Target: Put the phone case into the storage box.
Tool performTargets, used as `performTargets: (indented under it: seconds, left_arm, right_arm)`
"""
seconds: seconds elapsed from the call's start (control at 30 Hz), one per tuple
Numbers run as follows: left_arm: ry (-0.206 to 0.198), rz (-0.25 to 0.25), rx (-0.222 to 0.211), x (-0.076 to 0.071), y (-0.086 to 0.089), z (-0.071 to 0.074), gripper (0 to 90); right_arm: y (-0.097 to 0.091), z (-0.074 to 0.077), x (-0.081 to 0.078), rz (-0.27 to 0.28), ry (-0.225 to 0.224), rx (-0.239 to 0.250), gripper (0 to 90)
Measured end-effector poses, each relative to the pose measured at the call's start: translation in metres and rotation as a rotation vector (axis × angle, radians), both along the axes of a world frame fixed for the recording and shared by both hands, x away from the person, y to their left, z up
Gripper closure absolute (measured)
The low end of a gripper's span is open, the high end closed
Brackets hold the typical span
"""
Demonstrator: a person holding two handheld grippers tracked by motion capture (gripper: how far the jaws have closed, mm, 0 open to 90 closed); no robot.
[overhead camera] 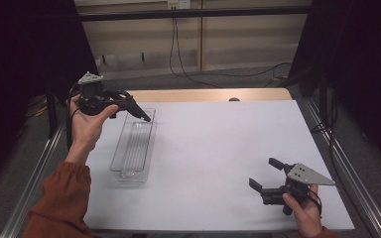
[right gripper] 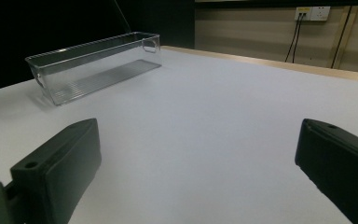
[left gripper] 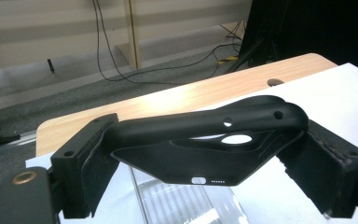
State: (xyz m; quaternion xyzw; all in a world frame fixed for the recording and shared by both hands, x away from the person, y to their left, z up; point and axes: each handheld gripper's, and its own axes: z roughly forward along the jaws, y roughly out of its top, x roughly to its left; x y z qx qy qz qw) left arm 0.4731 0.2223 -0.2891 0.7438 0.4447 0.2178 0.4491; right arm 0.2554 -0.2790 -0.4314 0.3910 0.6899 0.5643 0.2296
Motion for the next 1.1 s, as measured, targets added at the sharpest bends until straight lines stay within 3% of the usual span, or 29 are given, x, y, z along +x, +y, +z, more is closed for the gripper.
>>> performTargets:
  seconds: [0.57, 0.83, 0.97, 1.1]
  left_arm:
    - [0.042, 0.051, 0.059, 0.015, -0.008, -0.013, 14.5]
    - [0.059, 0.068, 0.066, 0.021, -0.014, -0.02, 14.3]
    - [0.063, 0.077, 0.062, 0.023, -0.017, -0.023, 14.3]
    - [0.064, 0.069, 0.084, 0.024, -0.021, -0.025, 14.2]
  right_arm:
    - [-0.001, 0.0, 0.0, -0.018, -0.011, -0.018, 0.0]
    - [-0.001, -0.001, 0.0, -0.029, -0.014, -0.026, 0.0]
    - [-0.002, -0.001, 0.001, -0.049, -0.022, -0.037, 0.0]
    - [-0.003, -0.001, 0.001, -0.085, -0.032, -0.056, 0.0]
